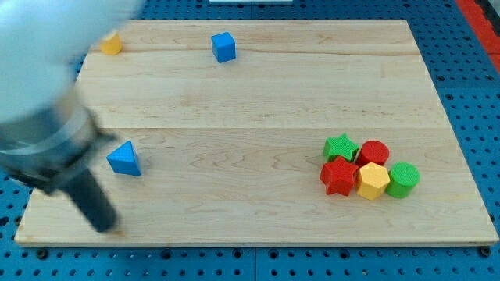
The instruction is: Move the blue triangle to the left side of the green star
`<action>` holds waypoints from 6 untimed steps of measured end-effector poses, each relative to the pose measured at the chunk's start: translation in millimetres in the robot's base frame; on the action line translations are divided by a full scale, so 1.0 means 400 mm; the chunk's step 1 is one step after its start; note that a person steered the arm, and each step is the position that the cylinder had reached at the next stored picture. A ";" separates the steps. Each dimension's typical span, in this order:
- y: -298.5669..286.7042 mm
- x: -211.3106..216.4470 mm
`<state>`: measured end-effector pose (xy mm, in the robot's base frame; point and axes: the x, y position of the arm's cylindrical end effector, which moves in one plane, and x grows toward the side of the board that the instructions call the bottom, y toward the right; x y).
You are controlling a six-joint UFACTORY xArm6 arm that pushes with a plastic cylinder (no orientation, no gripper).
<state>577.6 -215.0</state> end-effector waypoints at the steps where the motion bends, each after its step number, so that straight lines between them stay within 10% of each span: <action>1: -0.077 -0.164; 3: 0.373 -0.291; 5: 0.094 -0.362; 6: 0.068 -0.209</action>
